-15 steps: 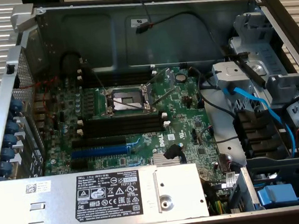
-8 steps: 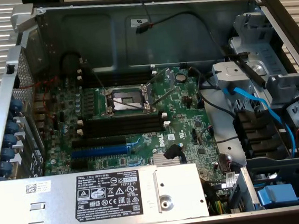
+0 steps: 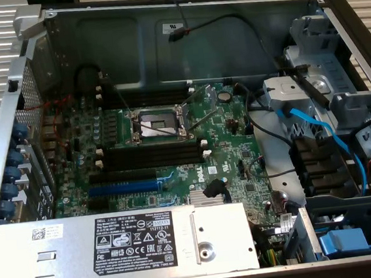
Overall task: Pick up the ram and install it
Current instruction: 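Pick up the ram and move it above insertion slot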
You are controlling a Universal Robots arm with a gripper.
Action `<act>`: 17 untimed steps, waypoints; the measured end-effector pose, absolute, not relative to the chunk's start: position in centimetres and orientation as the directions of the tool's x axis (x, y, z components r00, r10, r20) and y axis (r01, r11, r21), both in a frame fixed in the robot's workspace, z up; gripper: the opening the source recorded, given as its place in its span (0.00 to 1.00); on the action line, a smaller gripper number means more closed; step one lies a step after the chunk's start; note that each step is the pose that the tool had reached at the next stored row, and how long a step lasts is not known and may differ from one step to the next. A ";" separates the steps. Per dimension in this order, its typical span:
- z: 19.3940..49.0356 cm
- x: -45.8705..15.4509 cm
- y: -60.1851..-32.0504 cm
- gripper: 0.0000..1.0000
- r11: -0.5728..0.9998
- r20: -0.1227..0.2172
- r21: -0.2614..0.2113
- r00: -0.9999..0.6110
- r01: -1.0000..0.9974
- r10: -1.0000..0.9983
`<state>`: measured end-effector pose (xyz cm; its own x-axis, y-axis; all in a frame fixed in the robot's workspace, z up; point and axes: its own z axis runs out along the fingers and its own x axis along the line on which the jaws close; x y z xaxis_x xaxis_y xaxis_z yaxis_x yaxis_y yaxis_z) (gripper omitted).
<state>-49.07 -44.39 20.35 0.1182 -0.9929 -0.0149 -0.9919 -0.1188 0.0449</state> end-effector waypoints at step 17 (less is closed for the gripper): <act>20.3 -48.7 -44.3 0.23 -0.134 -0.015 0.045 0.134 -0.990 -0.991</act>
